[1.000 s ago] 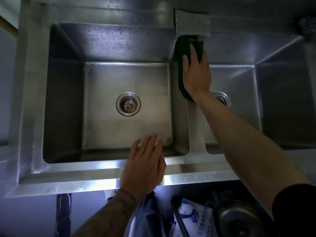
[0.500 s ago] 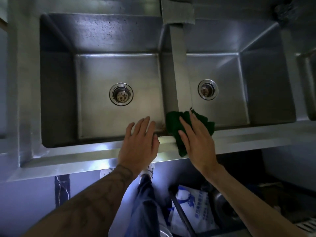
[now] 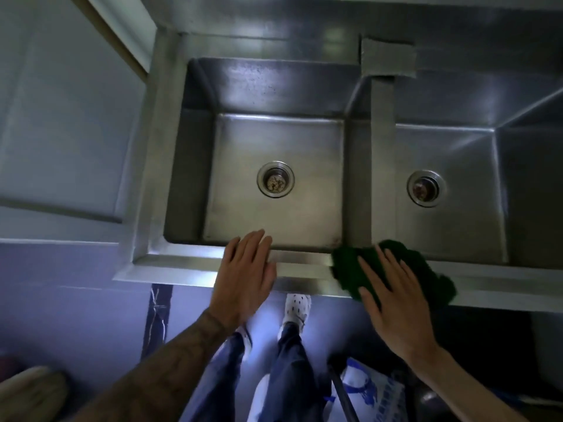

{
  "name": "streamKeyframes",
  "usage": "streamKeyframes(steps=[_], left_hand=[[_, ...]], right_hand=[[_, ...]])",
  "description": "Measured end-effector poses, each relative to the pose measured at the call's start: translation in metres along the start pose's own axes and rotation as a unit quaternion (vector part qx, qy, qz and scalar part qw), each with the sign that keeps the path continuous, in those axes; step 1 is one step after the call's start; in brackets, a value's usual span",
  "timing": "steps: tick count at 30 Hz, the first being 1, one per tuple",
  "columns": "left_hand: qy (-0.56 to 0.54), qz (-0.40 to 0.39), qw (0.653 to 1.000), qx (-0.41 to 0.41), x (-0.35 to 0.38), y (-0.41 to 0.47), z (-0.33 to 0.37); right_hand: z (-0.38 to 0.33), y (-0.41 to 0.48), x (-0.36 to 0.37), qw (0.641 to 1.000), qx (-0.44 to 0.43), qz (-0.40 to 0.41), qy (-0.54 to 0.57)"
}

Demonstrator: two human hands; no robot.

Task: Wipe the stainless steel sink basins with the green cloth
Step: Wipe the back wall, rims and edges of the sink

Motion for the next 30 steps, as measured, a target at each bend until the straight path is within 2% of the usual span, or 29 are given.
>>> streamKeyframes(steps=[3,6,8,11,14,21,24,28,30], left_hand=[[0.0,0.051,0.997,-0.053,-0.023,-0.016,-0.043],[0.005,0.087,0.99,-0.115,-0.048,-0.028,-0.085],[0.022,0.098,0.982,-0.162,-0.062,-0.035,-0.115],[0.042,0.122,0.966,-0.223,-0.079,-0.043,-0.155],[0.035,0.142,0.96,-0.24,-0.085,-0.048,-0.173],[0.039,0.169,0.946,-0.272,-0.085,-0.058,-0.192],[0.005,0.174,0.929,-0.328,-0.084,-0.07,-0.204],[-0.036,0.2,0.915,-0.348,-0.087,-0.071,-0.209],[-0.05,0.213,0.909,-0.355,-0.086,-0.074,-0.21]], right_hand=[[-0.073,0.02,0.0,1.0,-0.015,0.023,0.005],[-0.148,0.048,-0.008,0.993,-0.102,0.049,0.024],[-0.158,0.061,-0.011,0.988,-0.145,0.043,0.025],[-0.132,0.064,-0.01,0.986,-0.164,0.02,0.003],[-0.137,0.062,-0.01,0.987,-0.158,0.014,-0.005],[-0.308,0.108,-0.023,0.982,-0.177,0.055,0.025],[-0.32,0.11,-0.026,0.981,-0.19,0.041,0.023],[-0.301,0.092,-0.025,0.96,-0.276,0.051,-0.018],[-0.301,0.097,-0.024,0.957,-0.284,0.053,-0.021]])
Point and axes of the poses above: each hand's wrist, its own y-axis towards the middle knuckle, its own x-axis out of the palm, z = x × y, the point moved 10 cm from there along y, towards the middle knuckle, and after that the axes turned 14 degrees about -y, right-handed, at the moved point
